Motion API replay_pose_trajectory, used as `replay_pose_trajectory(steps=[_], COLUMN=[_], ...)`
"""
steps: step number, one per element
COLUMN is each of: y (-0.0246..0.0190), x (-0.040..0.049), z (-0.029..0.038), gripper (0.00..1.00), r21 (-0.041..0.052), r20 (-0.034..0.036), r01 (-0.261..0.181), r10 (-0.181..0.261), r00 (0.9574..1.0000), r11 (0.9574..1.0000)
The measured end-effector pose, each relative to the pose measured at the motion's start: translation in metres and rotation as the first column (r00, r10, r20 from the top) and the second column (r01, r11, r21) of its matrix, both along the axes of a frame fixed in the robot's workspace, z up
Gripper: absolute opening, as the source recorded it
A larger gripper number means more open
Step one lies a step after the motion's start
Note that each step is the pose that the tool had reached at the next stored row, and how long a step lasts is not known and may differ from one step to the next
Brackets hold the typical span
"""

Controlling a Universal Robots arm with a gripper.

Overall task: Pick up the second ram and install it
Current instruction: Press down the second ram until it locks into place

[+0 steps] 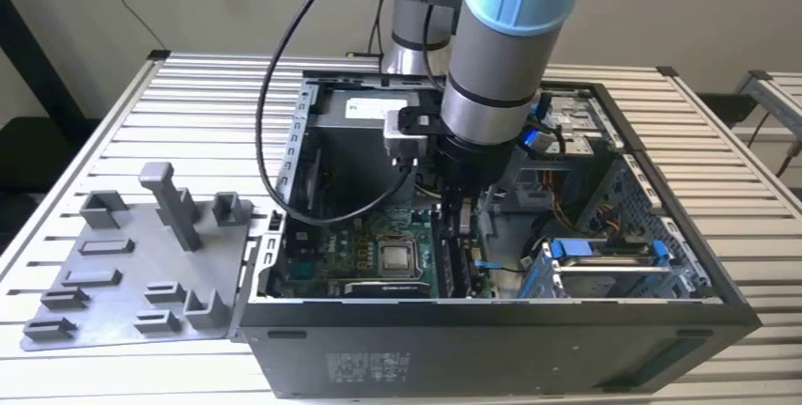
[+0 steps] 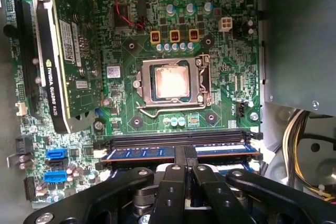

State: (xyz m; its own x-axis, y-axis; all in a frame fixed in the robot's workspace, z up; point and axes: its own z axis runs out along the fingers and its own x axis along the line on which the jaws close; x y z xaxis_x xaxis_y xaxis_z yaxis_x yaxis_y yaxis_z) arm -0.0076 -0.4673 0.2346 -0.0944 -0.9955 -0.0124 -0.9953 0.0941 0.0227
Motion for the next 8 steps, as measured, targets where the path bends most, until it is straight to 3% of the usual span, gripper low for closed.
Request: replay_pose_trajectory(steps=[8], y=[-0.0001], x=[0.0], z=[-0.0139], gripper=[0.11], r21=[0.0013], r20=[-0.0004], r01=[0.0], r10=[0.0], r00=[1.0], r11=[1.0])
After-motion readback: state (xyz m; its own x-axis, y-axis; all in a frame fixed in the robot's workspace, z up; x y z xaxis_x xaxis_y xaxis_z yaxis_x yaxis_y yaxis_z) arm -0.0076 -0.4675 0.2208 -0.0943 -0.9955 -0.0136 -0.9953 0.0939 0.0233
